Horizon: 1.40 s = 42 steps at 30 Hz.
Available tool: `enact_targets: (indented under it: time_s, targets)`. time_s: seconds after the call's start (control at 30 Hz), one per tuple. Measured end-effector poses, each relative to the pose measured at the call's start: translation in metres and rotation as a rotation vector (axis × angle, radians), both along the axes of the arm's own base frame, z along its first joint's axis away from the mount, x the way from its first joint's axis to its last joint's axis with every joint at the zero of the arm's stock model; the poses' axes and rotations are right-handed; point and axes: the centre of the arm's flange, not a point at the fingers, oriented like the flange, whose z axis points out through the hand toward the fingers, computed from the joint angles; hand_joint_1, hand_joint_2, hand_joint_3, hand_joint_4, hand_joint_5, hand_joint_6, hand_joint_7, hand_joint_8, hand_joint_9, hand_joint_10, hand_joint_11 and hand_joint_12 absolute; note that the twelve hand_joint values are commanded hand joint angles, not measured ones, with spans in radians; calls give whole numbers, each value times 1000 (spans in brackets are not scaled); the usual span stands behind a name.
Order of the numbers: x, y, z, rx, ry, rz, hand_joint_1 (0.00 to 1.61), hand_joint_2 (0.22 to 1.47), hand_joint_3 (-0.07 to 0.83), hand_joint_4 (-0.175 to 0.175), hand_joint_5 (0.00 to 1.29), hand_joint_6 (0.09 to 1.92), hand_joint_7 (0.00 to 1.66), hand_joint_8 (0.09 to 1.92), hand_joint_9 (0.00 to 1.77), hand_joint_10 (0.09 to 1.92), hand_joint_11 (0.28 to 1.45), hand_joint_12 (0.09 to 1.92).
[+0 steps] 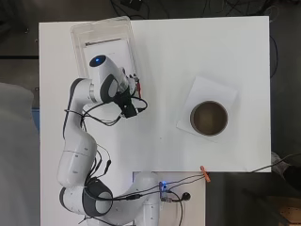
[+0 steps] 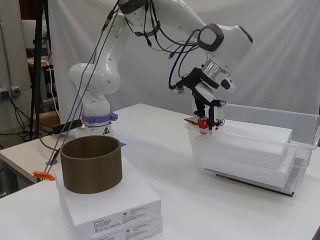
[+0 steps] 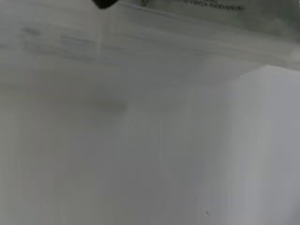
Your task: Teleoperate dual arm-hand system to remove items from a box
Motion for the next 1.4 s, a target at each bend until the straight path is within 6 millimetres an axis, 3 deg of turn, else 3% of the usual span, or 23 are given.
enact_targets:
  time_s: [0.03, 0.07, 0.1, 0.13, 0.17, 0.2, 0.27, 0.3, 0.37, 0.47, 0.53, 0.6, 0.73, 0.83, 0.9, 0.97, 1.07, 1.13, 1.27, 1.3, 1.33, 1.4]
  targets:
    - [-1, 0, 1, 2, -7, -2, 1340, 1147, 0, -174, 916, 1231, 811, 987, 930, 1082, 827, 87]
    - [-3, 7, 1, 0, -12, 1, 1213, 1154, 0, -48, 902, 1202, 795, 734, 907, 812, 807, 87]
    - [-8, 21, 0, 4, -21, 20, 1100, 1168, -1, 52, 874, 1199, 786, 453, 887, 510, 773, 87]
    - [-13, 30, -1, 15, -32, 41, 1024, 1186, -1, 113, 840, 1221, 782, 251, 879, 289, 748, 87]
    - [-19, 37, 4, 41, -54, 66, 1129, 1185, -12, 19, 843, 1249, 765, 530, 909, 539, 770, 87]
    - [-25, 36, 19, 78, -96, 75, 1220, 1181, -10, -37, 836, 1253, 763, 781, 923, 843, 775, 200]
    - [-36, 19, 62, 165, -215, 73, 1192, 1197, -3, 0, 811, 1214, 811, 1148, 948, 1192, 684, 959]
    - [-49, 3, 96, 221, -313, 72, 1175, 1203, -1, 20, 802, 1220, 823, 1213, 952, 1302, 649, 1214]
    - [-68, -13, 135, 279, -427, 87, 1161, 1204, -1, 42, 793, 1253, 847, 1213, 969, 1433, 633, 1484]
    - [-104, -37, 163, 338, -534, 110, 1169, 1193, -1, 23, 791, 1218, 898, 1193, 1017, 1553, 678, 1657]
    - [-125, -52, 168, 358, -560, 102, 1182, 1186, -1, -13, 789, 1184, 927, 1191, 1041, 1591, 707, 1701]
    - [-148, -68, 173, 373, -582, 78, 1179, 1184, 0, 6, 789, 1212, 933, 1150, 1041, 1576, 712, 1706]
    - [-196, -112, 165, 363, -597, -56, 1185, 1175, 0, 4, 810, 1170, 942, 1155, 1037, 1530, 721, 1700]
    - [-215, -155, 162, 318, -592, -135, 1180, 1171, 0, 35, 834, 1178, 932, 1126, 1019, 1332, 701, 1658]
    - [-226, -189, 163, 307, -587, -159, 1289, 1143, -1, -21, 856, 1144, 926, 991, 1011, 1245, 676, 1616]
    - [-233, -222, 161, 310, -581, -183, 1342, 1139, 1, -125, 840, 1185, 899, 959, 992, 1221, 647, 1580]
    - [-238, -271, 149, 322, -549, -235, 1359, 1140, 1, -170, 829, 1212, 884, 955, 982, 1214, 631, 1564]
    - [-239, -290, 143, 318, -533, -247, 1360, 1140, 1, -175, 828, 1216, 882, 956, 981, 1214, 630, 1562]
    - [-238, -292, 147, 297, -534, -226, 1356, 1151, 0, -175, 831, 1225, 858, 932, 954, 1264, 645, 1620]
    - [-238, -295, 148, 297, -539, -226, 1356, 1139, -1, -139, 863, 1175, 886, 906, 969, 1253, 676, 1665]
    - [-238, -301, 148, 303, -545, -228, 1357, 1143, 2, -147, 857, 1187, 890, 903, 949, 1307, 709, 1721]
    - [-236, -325, 137, 340, -541, -261, 1261, 1155, 4, -77, 870, 1283, 913, 965, 980, 1470, 770, 1788]
